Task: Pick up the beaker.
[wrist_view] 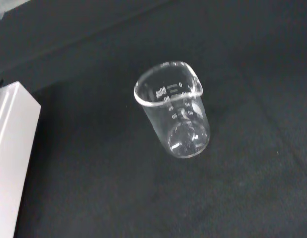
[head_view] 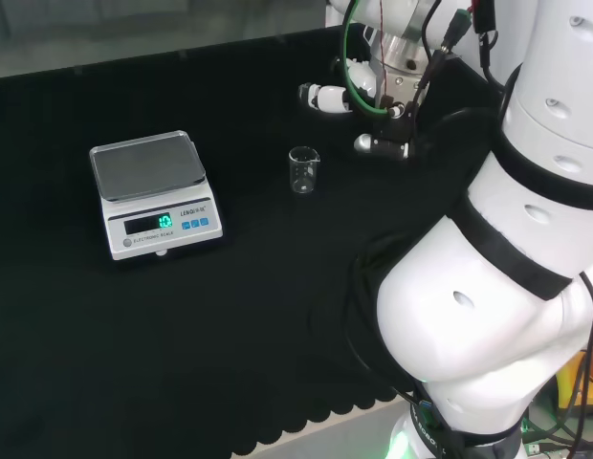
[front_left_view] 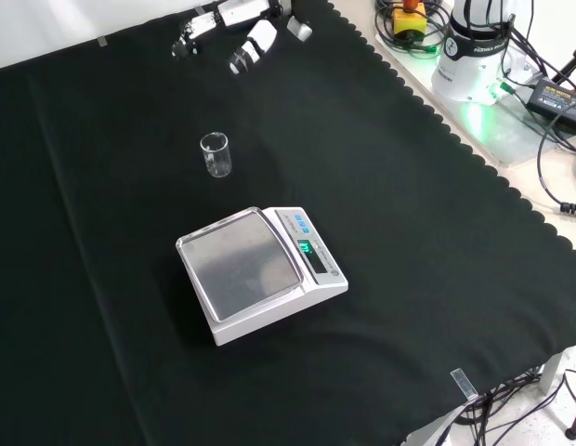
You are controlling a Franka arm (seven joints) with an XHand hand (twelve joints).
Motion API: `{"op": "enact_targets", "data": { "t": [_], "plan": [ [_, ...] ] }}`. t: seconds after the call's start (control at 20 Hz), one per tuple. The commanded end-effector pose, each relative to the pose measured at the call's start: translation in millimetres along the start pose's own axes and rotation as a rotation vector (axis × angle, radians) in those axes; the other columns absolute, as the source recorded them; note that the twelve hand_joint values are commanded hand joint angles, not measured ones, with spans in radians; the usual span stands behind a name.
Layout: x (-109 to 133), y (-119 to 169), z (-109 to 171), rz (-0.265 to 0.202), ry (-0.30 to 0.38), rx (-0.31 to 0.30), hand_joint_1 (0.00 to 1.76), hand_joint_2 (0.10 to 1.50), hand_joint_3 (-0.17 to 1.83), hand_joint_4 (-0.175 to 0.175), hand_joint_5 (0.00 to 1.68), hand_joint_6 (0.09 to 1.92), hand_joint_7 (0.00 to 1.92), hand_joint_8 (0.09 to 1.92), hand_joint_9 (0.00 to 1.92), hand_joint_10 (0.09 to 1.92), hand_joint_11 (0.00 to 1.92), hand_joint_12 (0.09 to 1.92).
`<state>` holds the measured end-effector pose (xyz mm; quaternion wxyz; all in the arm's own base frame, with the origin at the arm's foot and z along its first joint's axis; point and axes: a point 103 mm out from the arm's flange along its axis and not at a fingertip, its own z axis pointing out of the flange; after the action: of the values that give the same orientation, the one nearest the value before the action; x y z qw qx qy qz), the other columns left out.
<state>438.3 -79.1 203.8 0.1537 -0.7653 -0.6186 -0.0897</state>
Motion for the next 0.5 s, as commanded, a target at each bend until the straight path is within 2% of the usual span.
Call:
{"op": "enact_targets", "data": {
  "t": [0.05,0.35,0.4,0.5],
  "plan": [
    [-13,22,40,0.007,0.045,0.018,0.16,0.97,0.25,-0.06,0.26,0.09,0.01,0.81,0.0,0.78,0.0,1.52],
    [-16,33,60,0.018,0.048,0.046,0.17,0.96,0.24,-0.064,0.27,0.09,0.01,0.82,0.0,0.79,0.0,1.52],
    [-14,35,63,-0.01,0.037,0.057,0.17,0.96,0.24,-0.064,0.27,0.09,0.01,0.82,0.0,0.79,0.0,1.52],
    [-11,39,70,0.019,0.016,0.068,0.17,0.96,0.24,-0.064,0.27,0.09,0.01,0.82,0.0,0.8,0.0,1.52]
  ]
}}
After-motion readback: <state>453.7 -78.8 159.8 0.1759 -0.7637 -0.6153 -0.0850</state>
